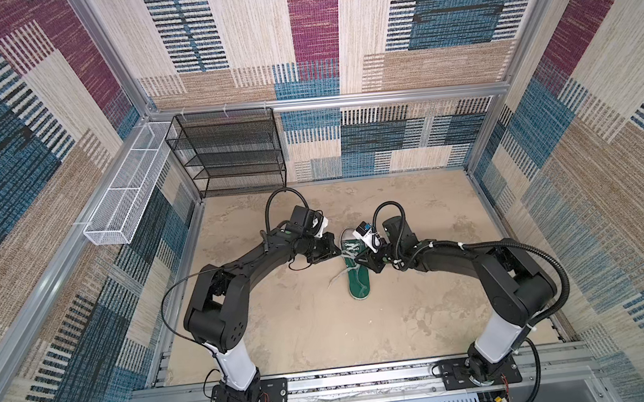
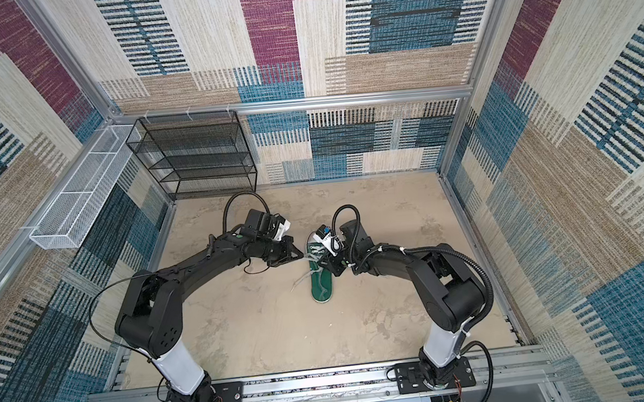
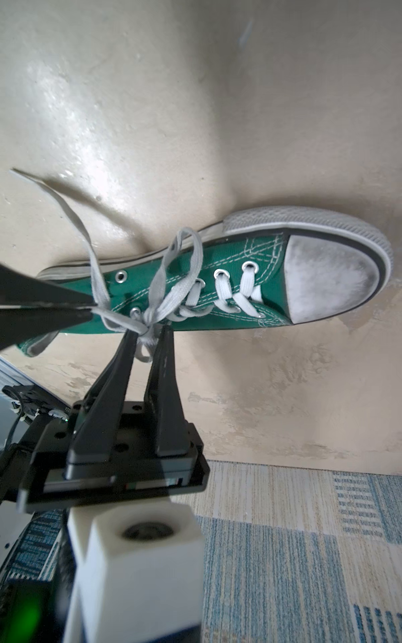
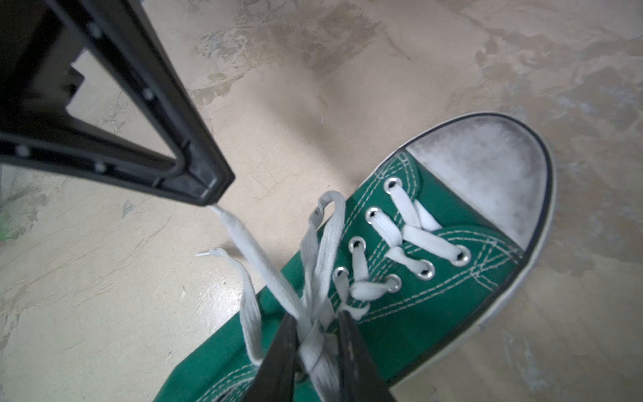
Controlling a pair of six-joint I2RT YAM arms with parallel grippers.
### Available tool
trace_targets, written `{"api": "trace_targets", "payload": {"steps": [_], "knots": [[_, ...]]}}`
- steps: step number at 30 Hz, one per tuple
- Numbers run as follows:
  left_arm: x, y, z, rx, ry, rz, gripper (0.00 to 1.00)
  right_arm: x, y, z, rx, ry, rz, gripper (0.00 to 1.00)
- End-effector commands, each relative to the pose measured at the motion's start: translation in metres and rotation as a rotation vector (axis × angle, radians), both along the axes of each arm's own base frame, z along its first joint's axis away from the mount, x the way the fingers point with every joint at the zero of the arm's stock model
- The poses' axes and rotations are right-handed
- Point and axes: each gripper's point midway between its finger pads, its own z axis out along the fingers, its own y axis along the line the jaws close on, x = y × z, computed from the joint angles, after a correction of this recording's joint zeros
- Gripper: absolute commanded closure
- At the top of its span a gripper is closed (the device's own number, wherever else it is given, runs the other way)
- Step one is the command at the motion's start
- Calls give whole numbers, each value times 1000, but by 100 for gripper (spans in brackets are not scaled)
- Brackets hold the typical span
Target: Tie the shoes
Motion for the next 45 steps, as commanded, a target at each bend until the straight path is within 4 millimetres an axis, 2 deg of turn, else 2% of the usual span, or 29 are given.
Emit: {"api": "trace_targets", "payload": {"steps": [1,5,6,7,8,10,12,17,24,31,37,42,45], "knots": [[1,0,0,-1,-3,2,100,5,-3,0,-13,-6,-26,76],[1,-2,2,-7,-5,-8,100,6,-1,4,-4,-8,-23,76],[1,-3,3,-10,-9,-15,96,6,0,5,-2,-8,-19,75],[-1,-3,3,-11,-5,-23,77,6,1,7,5,-9,-18,75],[-1,-2,4,-7,-6,-23,64,6,2,11,14,-13,-18,74],[-3,5,4,5,-14,-8,48,5,4,22,47,-21,-18,72],[-4,14,4,16,-24,10,38,5,5,31,64,-28,-17,70],[-15,34,-7,58,3,16,38,6,6,35,57,-22,-9,67],[-45,47,-44,130,133,-16,45,13,8,27,-12,-12,20,65],[-60,48,-66,215,187,-63,46,26,10,30,-21,-14,-7,64],[-61,41,-73,311,152,-104,46,38,-2,35,8,-20,-100,65],[-55,40,-76,426,114,-123,52,46,-18,46,42,-27,-147,65],[-56,37,-81,440,125,-137,53,46,-20,50,45,-31,-136,65]]}}
